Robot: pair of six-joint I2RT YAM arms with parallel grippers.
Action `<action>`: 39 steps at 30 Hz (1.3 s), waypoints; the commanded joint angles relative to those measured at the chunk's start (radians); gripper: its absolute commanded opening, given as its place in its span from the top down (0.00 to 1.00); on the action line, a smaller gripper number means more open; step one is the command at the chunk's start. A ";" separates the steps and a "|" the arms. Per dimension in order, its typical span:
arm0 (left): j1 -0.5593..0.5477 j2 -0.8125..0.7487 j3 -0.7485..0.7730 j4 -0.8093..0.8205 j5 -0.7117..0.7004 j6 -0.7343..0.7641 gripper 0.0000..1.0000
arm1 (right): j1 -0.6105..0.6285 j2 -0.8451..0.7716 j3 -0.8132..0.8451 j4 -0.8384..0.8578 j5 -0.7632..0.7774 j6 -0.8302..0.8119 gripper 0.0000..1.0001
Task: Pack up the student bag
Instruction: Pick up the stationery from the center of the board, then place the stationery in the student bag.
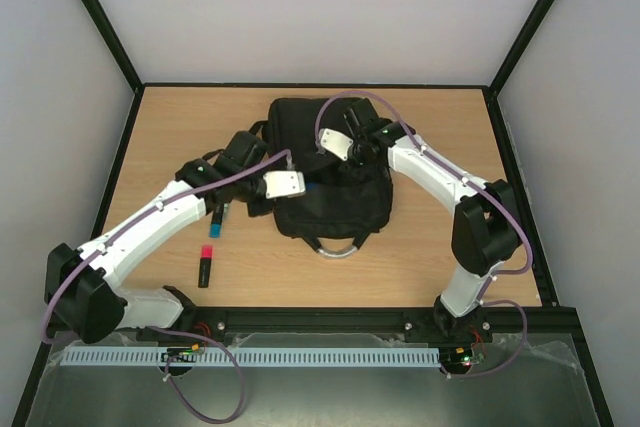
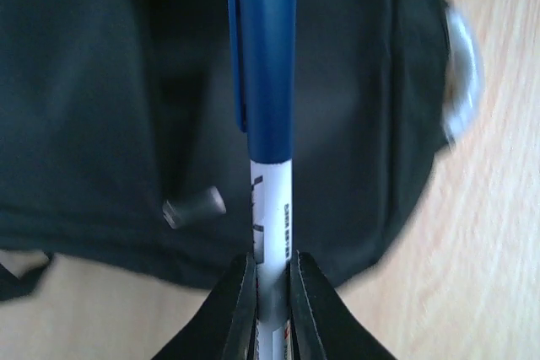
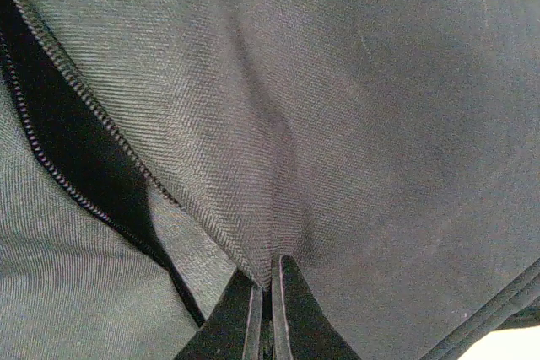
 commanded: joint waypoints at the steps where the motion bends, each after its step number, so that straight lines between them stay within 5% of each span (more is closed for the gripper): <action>1: -0.019 0.038 0.126 0.078 0.108 -0.032 0.98 | 0.023 -0.049 0.106 -0.137 -0.129 0.072 0.99; 9: -0.085 0.143 0.197 0.147 0.150 0.020 0.98 | 0.023 -0.054 0.219 -0.256 -0.205 0.151 0.99; 23: -0.135 0.284 0.140 0.263 -0.002 0.263 0.98 | 0.023 -0.117 0.184 -0.296 -0.274 0.158 0.99; 35: -0.155 0.456 0.180 0.547 -0.442 0.107 0.98 | 0.023 -0.117 0.196 -0.309 -0.296 0.150 0.99; 39: -0.155 0.509 0.256 0.539 -0.526 0.048 0.77 | 0.023 -0.117 0.198 -0.306 -0.294 0.153 0.99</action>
